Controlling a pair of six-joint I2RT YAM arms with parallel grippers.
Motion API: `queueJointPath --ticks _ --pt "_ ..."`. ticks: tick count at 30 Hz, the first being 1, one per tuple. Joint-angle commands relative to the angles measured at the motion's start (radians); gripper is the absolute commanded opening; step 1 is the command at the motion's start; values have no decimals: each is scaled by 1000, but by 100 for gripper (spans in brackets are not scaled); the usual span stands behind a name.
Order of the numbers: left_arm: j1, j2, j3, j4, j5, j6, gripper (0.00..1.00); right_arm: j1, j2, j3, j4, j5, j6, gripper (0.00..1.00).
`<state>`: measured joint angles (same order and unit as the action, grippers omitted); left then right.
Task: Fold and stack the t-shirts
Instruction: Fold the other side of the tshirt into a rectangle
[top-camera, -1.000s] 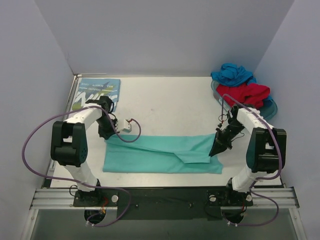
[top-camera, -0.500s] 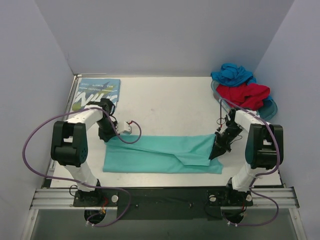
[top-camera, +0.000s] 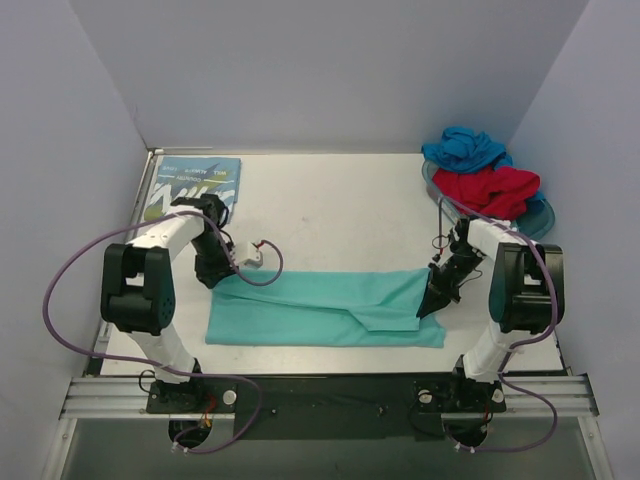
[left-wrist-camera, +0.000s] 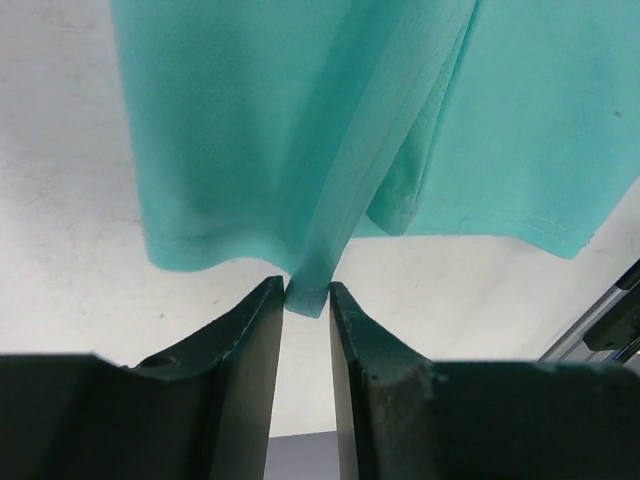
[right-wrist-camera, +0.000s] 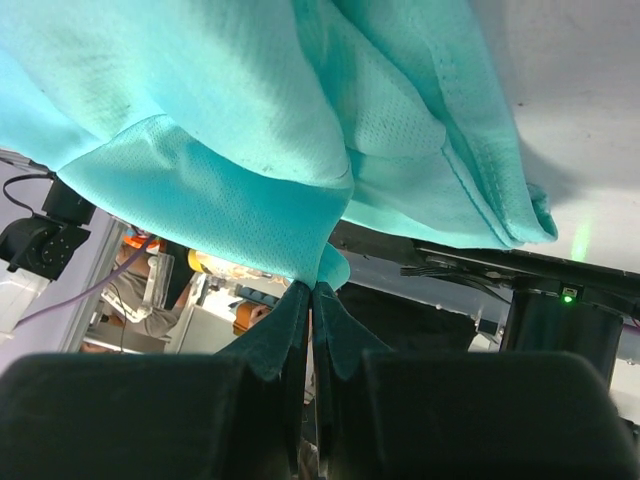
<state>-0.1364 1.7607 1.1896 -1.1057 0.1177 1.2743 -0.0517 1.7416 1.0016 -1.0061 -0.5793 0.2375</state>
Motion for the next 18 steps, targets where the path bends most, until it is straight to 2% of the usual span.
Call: queueJointPath --ticks 1,4,7,11,14,15,18 --pt "1 -50 123 -169 79 39 35 4 21 11 -22 18 6 0" --pt "-52 -59 123 -229 63 45 35 4 35 11 -5 19 16 0" --pt "-130 -61 220 -201 103 -65 35 3 35 11 11 6 22 0" --pt "-293 -35 367 -56 291 -215 36 3 45 20 23 4 19 0" --pt "-419 -26 354 123 349 -256 36 0 65 22 49 1 19 0" --pt "-474 -24 340 148 400 -234 36 -4 73 16 55 -2 20 0" --pt "-526 -7 340 170 591 -139 35 -11 84 2 87 -2 22 0"
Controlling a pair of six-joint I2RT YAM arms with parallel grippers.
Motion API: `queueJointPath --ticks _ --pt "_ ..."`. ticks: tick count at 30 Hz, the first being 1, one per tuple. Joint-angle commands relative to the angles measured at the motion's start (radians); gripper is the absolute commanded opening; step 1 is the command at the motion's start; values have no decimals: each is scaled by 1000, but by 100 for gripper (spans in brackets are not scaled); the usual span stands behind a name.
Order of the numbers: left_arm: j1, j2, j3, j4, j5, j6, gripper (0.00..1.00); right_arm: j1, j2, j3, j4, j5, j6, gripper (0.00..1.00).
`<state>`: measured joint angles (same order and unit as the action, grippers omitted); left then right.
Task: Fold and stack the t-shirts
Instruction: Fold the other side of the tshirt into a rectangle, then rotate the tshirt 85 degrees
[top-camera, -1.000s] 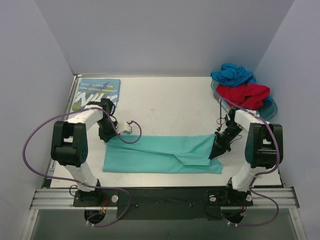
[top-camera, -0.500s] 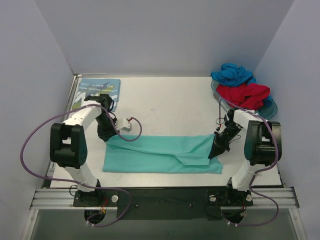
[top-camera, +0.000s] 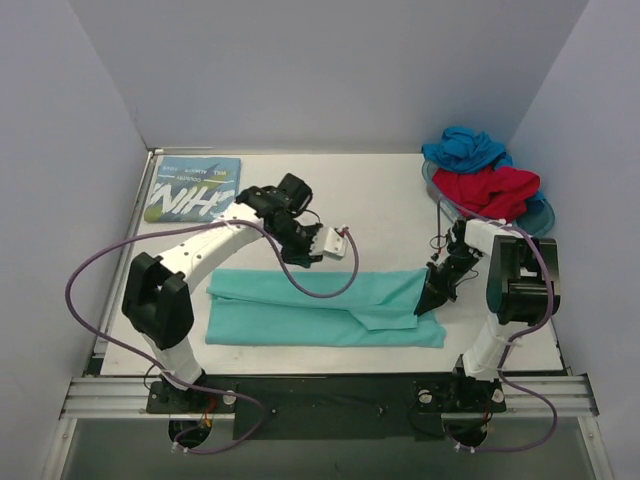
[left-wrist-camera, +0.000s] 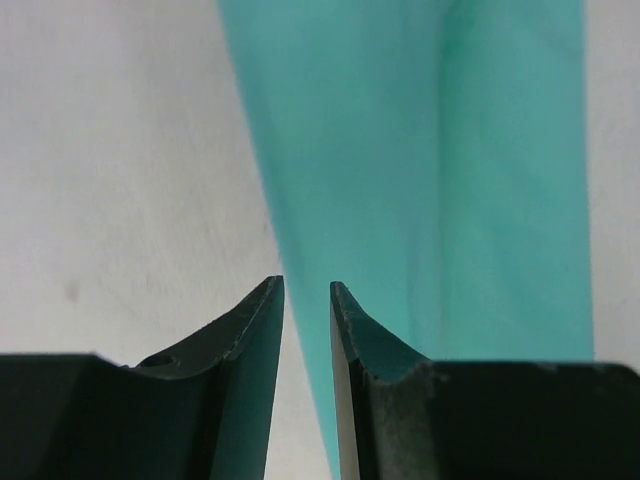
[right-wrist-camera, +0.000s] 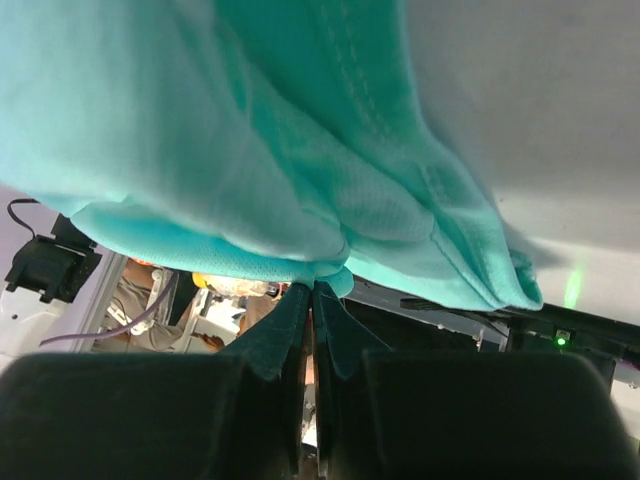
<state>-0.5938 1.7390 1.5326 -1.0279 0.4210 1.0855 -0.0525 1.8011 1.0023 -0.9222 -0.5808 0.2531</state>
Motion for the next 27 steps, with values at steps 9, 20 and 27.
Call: queueJointPath --ticks 9,20,27 --pt "-199 59 -71 316 418 32 40 -9 -26 -74 45 88 47 21" --pt "-14 -64 -218 261 228 -161 33 6 -211 67 115 292 101 49" --pt "248 -133 -345 207 108 -38 34 100 -25 166 256 363 115 48"
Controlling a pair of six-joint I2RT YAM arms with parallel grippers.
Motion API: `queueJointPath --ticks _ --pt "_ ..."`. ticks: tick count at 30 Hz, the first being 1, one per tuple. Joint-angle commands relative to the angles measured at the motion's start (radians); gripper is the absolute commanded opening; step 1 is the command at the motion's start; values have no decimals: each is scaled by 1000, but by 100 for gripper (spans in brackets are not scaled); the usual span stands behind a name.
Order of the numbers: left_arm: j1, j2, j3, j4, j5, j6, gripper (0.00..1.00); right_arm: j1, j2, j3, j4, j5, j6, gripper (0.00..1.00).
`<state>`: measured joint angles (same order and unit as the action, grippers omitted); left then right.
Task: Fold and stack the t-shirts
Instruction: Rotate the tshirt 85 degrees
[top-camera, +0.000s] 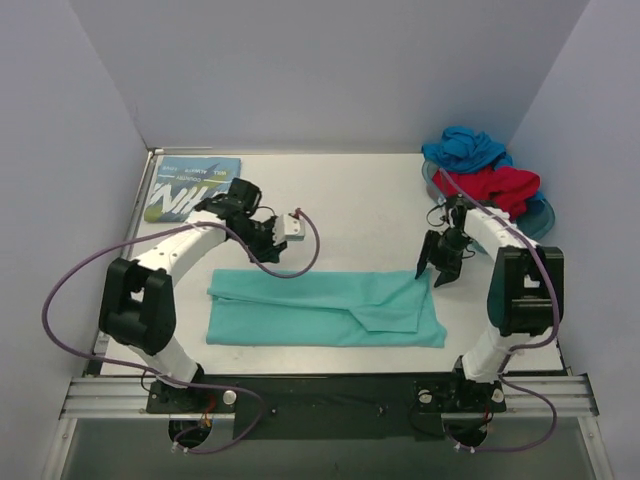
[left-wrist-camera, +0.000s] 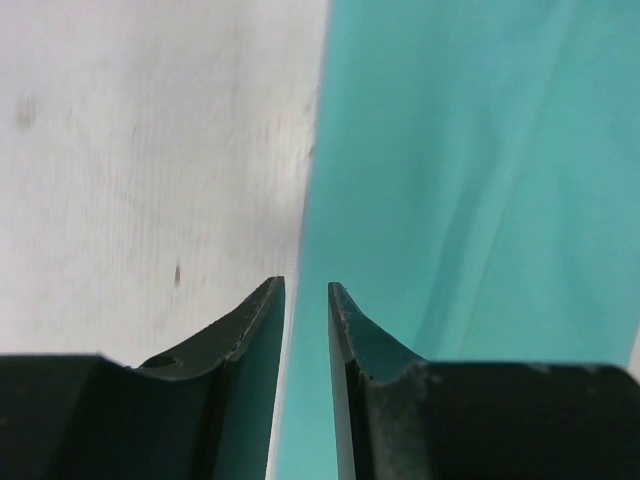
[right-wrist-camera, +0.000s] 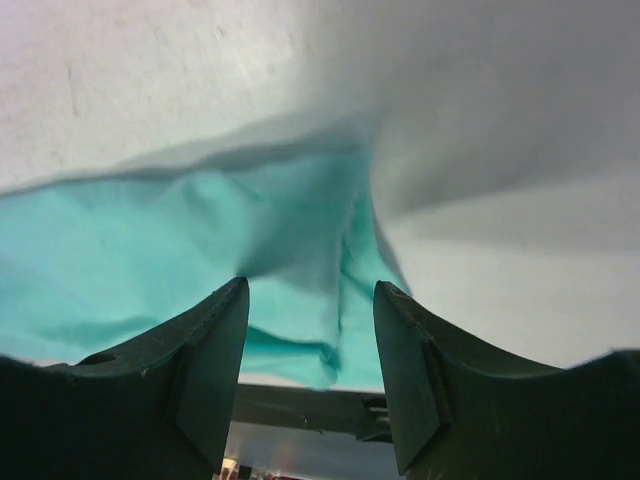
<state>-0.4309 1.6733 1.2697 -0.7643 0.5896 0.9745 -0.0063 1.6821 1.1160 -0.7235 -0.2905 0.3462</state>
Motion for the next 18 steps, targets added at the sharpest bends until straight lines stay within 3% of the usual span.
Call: queueJointPath --ticks 1,3,5,6,11,18 --pt "116 -76 -98 -52 -83 84 34 57 115 85 64 76 25 46" --pt "153 -90 -144 -40 -109 90 34 63 174 135 65 68 25 30" --pt "191 -115 -168 -47 -90 81 34 81 218 195 64 68 10 3" --pt "214 -119 -168 -73 -68 82 34 91 253 237 61 68 2 0" --pt "270 -141 -165 -142 -62 75 34 147 411 484 53 25 -35 0" --pt "316 -138 -204 -101 -135 59 35 178 773 1070 10 -62 -36 0"
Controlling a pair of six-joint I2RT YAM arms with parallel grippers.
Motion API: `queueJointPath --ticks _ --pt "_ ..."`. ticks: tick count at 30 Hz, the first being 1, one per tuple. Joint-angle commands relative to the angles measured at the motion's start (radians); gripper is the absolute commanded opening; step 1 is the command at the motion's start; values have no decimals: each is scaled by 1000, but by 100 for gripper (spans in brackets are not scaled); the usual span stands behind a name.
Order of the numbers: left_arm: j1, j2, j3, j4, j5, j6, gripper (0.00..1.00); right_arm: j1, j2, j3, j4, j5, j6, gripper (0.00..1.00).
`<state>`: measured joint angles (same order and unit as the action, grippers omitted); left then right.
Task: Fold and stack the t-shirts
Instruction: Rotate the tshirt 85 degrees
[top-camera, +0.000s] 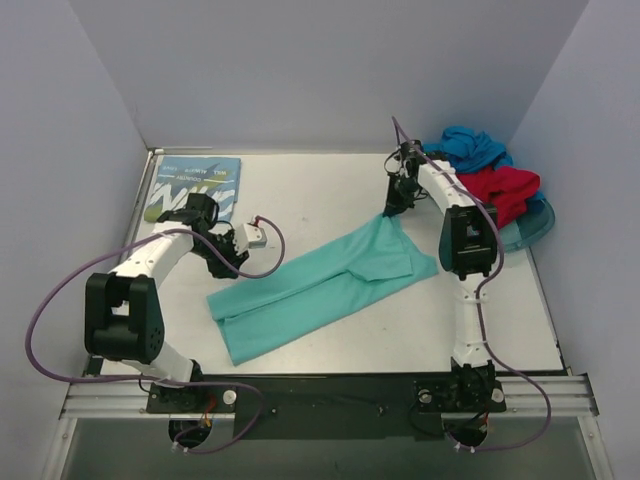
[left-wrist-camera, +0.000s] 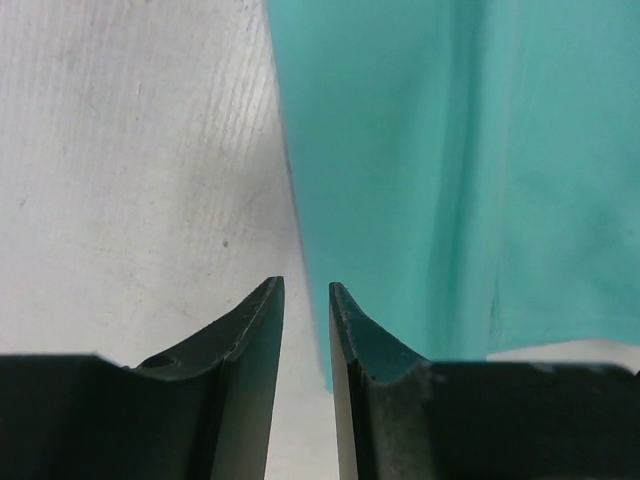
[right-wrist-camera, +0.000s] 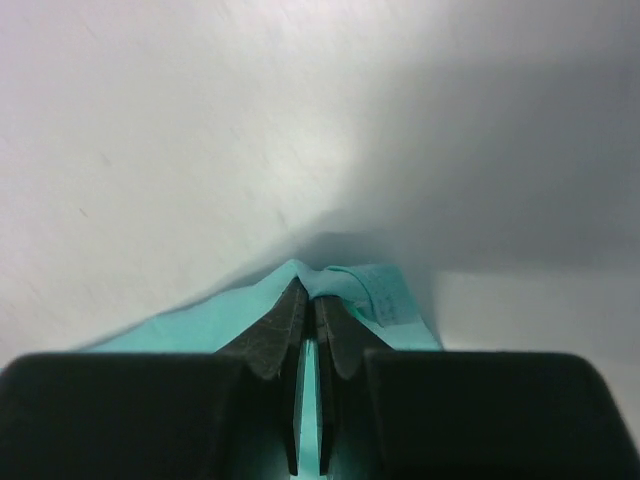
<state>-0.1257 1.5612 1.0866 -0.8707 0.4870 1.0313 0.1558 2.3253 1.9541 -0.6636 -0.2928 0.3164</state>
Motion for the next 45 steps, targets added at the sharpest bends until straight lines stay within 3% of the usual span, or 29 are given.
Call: queueJointPath --ticks 1,4,8,16,21,26,29,35,40,45 --pt "12 -24 -33 18 -37 6 35 22 158 273 -47 -69 -4 0" --pt "11 -20 -53 29 -59 25 37 30 239 425 -41 -95 3 4" --pt "3 -13 -70 38 -67 62 39 30 191 387 28 -79 -5 34" --pt "-6 19 -73 22 -103 131 40 39 -58 208 39 15 -42 48" --pt "23 45 -27 45 -99 110 39 39 -245 -97 19 144 -19 45" --pt "23 63 -68 82 -133 125 34 21 -323 -363 -13 218 15 19" --pt "18 59 -123 78 -153 154 32 -4 -304 -409 -14 232 27 11" --pt "-66 -13 -244 26 -156 184 32 -28 -115 -233 -76 138 4 1" --pt "-184 -93 -287 15 -128 115 32 -30 139 185 -198 31 29 0" --pt "-233 -145 -186 -45 -21 -7 35 -32 276 468 -186 -81 43 0"
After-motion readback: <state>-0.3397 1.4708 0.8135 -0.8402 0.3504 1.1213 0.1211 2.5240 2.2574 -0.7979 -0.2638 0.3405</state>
